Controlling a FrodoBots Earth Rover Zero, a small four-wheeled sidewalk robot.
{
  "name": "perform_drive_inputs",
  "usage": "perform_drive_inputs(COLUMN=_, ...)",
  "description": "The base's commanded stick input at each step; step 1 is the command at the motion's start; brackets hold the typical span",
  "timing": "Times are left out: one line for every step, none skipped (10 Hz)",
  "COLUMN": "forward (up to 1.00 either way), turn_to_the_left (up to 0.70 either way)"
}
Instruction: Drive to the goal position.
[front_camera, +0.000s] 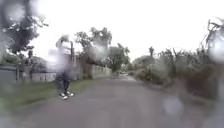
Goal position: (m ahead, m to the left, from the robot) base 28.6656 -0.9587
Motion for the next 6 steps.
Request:
perform_drive_inputs(forward=0.85, turn_to_the_left=0.0)
perform_drive_inputs(forward=0.85, turn_to_the_left=0.0)
perform_drive_inputs(forward=0.85, turn_to_the_left=0.0)
perform_drive_inputs(forward=0.85, turn_to_the_left=0.0)
perform_drive_inputs(forward=0.85, turn_to_the_left=0.0)
perform_drive_inputs(forward=0.85, turn_to_the_left=0.0)
